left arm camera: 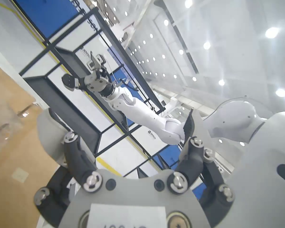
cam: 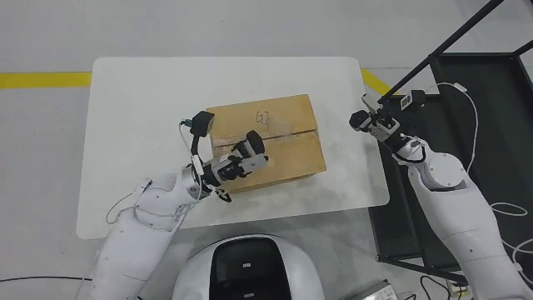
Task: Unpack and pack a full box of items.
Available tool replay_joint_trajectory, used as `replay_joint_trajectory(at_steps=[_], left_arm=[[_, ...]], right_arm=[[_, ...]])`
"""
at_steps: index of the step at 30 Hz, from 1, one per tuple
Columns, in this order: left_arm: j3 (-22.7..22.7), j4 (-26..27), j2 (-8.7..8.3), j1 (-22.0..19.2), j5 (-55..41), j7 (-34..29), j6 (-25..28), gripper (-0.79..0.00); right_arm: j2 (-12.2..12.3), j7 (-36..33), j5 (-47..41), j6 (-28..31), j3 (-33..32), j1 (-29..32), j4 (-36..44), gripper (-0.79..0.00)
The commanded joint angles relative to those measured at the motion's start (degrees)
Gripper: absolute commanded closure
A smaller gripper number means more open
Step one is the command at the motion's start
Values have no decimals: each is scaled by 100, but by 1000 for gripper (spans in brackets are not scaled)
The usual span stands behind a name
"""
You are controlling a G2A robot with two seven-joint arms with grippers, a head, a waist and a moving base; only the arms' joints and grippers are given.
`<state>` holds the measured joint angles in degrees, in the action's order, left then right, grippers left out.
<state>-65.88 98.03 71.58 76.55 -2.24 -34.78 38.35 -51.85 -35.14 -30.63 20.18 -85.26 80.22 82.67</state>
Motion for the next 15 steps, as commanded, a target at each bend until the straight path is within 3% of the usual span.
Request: replay_joint_trajectory(at_steps=[1,6,15], left_arm=[[-338,225,-52,330,67,231,28,-785],[-826,446,-116,837,60,726,148,-785],[-1441,259,-150,1478,-414,1675,368,-785]], right_arm=[[0,0,0,0,0,0,0,-785],[0,0,0,0,0,0,0,-785],[0,0,0,0,0,0,0,-785]])
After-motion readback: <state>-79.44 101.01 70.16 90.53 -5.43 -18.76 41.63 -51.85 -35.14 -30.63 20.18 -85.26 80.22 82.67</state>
